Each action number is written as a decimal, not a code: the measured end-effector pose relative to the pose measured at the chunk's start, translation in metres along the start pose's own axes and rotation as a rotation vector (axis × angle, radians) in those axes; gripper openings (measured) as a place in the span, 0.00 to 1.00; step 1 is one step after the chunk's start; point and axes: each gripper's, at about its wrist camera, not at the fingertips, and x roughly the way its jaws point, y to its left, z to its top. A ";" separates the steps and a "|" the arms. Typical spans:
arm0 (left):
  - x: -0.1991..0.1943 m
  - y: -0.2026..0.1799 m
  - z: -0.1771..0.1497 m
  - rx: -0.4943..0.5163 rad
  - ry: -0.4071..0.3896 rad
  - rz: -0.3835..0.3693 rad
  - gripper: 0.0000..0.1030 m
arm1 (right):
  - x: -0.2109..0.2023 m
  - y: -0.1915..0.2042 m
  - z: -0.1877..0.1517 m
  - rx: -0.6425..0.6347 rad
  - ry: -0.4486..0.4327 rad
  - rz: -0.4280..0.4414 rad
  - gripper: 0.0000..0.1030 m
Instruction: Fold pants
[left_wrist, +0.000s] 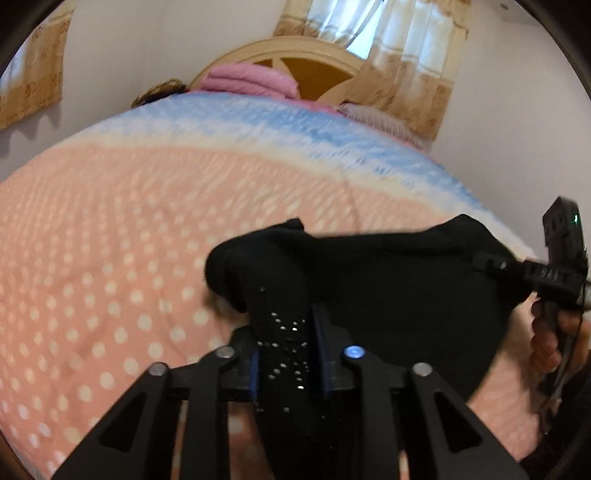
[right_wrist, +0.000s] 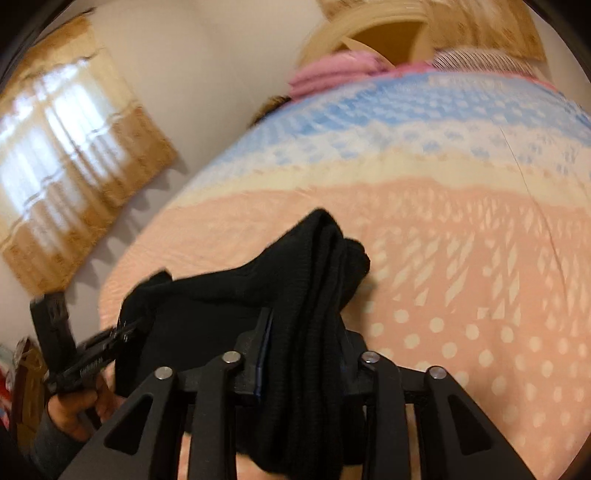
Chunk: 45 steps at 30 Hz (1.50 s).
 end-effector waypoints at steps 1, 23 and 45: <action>0.002 -0.002 -0.001 0.011 -0.001 0.010 0.33 | 0.002 -0.008 0.000 0.019 0.014 0.006 0.45; -0.086 -0.056 0.018 0.130 -0.159 0.071 0.72 | -0.167 0.001 -0.064 -0.090 -0.264 -0.120 0.62; -0.128 -0.100 0.005 0.167 -0.245 0.022 0.95 | -0.235 0.027 -0.089 -0.132 -0.414 -0.153 0.68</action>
